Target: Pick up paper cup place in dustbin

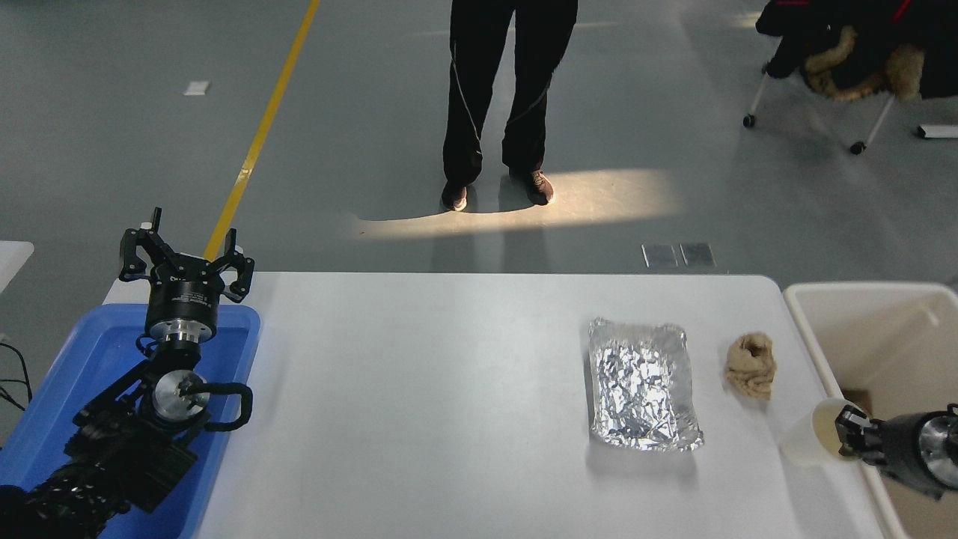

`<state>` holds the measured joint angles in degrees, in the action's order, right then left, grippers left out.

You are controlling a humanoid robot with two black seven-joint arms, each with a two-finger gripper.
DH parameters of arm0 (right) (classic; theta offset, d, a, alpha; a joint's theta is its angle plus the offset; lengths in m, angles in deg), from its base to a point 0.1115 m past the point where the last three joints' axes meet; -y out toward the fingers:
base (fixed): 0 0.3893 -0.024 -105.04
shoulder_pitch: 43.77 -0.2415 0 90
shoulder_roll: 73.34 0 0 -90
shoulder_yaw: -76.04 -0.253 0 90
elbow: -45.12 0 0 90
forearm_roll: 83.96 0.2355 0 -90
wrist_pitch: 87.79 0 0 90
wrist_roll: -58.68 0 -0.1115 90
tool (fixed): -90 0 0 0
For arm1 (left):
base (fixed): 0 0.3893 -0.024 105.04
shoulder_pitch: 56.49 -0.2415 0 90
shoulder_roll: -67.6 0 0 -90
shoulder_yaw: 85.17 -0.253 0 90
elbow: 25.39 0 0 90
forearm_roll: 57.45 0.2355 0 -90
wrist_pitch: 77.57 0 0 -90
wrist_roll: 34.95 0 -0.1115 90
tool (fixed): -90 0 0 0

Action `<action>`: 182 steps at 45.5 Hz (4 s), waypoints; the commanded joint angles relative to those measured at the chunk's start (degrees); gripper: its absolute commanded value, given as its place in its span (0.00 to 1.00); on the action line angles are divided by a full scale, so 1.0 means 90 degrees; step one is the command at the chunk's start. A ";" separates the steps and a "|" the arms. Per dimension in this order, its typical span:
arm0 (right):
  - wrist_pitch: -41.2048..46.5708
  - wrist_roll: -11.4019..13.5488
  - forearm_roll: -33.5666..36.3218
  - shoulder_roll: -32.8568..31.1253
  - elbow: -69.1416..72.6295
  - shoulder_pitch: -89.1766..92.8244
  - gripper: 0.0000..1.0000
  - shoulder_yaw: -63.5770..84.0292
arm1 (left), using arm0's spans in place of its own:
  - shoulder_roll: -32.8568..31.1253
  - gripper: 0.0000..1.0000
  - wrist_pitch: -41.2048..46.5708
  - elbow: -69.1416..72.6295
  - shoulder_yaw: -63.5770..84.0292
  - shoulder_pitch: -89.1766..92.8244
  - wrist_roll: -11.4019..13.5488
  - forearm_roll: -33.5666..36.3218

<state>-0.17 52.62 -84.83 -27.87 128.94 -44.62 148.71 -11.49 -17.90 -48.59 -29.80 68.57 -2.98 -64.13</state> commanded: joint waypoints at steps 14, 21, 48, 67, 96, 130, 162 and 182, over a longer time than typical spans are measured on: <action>0.3435 -0.0069 -0.0020 0.1002 0.1798 -0.6457 0.00 0.2648 | -0.0001 0.99 0.0001 0.0000 0.0000 -0.0010 0.0001 0.0000; 0.4560 -0.0069 -0.0020 0.1325 0.1798 -0.7484 0.00 0.2551 | -0.0001 0.99 0.0001 0.0000 0.0000 -0.0010 0.0001 0.0000; 0.3459 -0.0001 -0.0323 0.0701 0.1108 -0.5398 0.00 0.2668 | -0.0001 0.99 0.0001 0.0000 0.0000 -0.0010 0.0011 -0.0009; 0.1426 0.0009 0.1590 0.0007 -0.2769 0.0784 0.00 0.0755 | -0.0001 0.99 0.0001 0.0009 0.0000 -0.0010 0.0011 -0.0009; 0.0655 0.0673 0.2226 0.1246 -0.7125 0.6080 0.00 -0.3240 | -0.0001 0.99 0.0001 0.0000 0.0000 -0.0010 0.0011 -0.0009; 0.0303 0.0653 0.1602 -0.0413 -0.2763 0.2177 0.99 -0.2169 | -0.0001 0.99 -0.0009 -0.0001 -0.0010 0.0010 0.0001 0.0010; 0.3621 0.0644 0.1357 0.2233 0.1711 -0.6409 1.00 0.1242 | -0.0001 0.99 0.0001 0.0000 0.0000 -0.0010 0.0001 -0.0009; 0.5225 0.0653 0.1864 0.2917 0.1798 -0.7280 1.00 0.0851 | -0.0001 0.99 0.0001 0.0009 0.0000 -0.0010 0.0011 -0.0009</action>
<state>40.74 58.41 -71.79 -5.16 144.07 -106.00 156.88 -11.50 -17.89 -48.52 -29.80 68.48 -2.91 -64.21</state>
